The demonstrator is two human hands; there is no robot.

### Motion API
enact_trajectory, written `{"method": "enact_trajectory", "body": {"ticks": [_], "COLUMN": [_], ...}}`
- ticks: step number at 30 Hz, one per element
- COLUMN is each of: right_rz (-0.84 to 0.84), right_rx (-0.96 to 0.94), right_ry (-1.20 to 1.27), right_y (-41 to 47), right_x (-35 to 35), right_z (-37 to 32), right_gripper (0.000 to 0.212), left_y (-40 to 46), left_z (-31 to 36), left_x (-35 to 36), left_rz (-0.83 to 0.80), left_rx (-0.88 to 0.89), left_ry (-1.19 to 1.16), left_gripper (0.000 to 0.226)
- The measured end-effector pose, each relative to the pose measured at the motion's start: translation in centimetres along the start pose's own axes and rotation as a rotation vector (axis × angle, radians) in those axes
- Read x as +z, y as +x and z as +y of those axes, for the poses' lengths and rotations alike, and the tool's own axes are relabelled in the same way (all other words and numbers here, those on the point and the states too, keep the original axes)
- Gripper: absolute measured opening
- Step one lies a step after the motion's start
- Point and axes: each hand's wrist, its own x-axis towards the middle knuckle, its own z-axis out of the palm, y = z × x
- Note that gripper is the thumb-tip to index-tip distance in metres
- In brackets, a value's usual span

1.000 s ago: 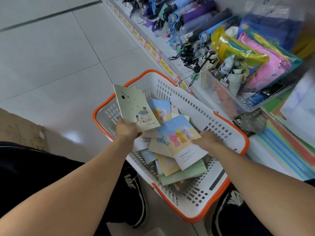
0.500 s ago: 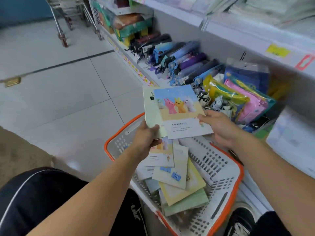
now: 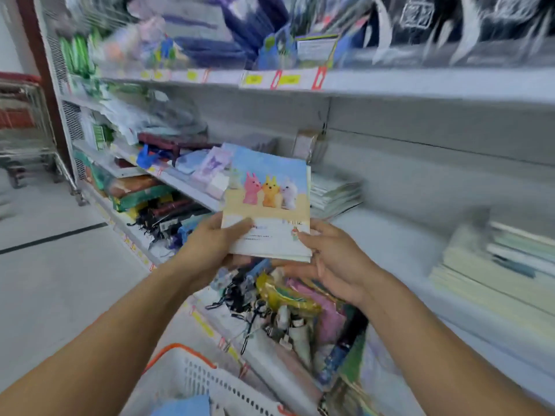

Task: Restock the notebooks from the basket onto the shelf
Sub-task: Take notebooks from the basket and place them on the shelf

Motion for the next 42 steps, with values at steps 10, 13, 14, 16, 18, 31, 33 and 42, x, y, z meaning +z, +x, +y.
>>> {"method": "enact_trajectory", "body": {"ticks": [10, 13, 14, 16, 18, 31, 33, 42], "right_rz": [0.533, 0.588, 0.584, 0.550, 0.547, 0.624, 0.736, 0.047], "right_rx": [-0.140, -0.084, -0.059, -0.005, 0.035, -0.113, -0.232, 0.099], "right_ry": [0.223, 0.102, 0.046, -0.163, -0.453, -1.657, -1.722, -0.719], "right_y": [12.8, 16.7, 17.6, 18.8, 19.6, 20.1, 18.0, 4.5], "right_x": [-4.9, -7.0, -7.6, -8.4, -9.1, -9.5, -7.7, 2.2], "right_z": [-8.3, -9.3, -9.2, -8.9, -8.4, -6.6, -6.0, 22.3], "right_gripper": [0.034, 0.039, 0.038, 0.035, 0.027, 0.047, 0.043, 0.025], "left_y": [9.0, 9.9, 10.1, 10.5, 10.9, 10.8, 9.6, -5.3], "left_z": [4.2, 3.2, 3.0, 2.5, 2.0, -0.2, -1.6, -23.3], "left_x": [4.9, 4.1, 3.9, 3.5, 3.3, 1.6, 0.5, -9.5], "left_rz": [0.025, 0.042, 0.049, 0.051, 0.038, 0.098, 0.142, 0.373], "left_rx": [-0.096, -0.119, -0.129, -0.145, -0.142, -0.098, -0.084, -0.541], "left_ry": [-0.231, -0.154, -0.144, -0.119, -0.085, 0.028, 0.074, 0.370], "left_gripper": [0.041, 0.034, 0.031, 0.027, 0.026, 0.021, 0.019, 0.014]}}
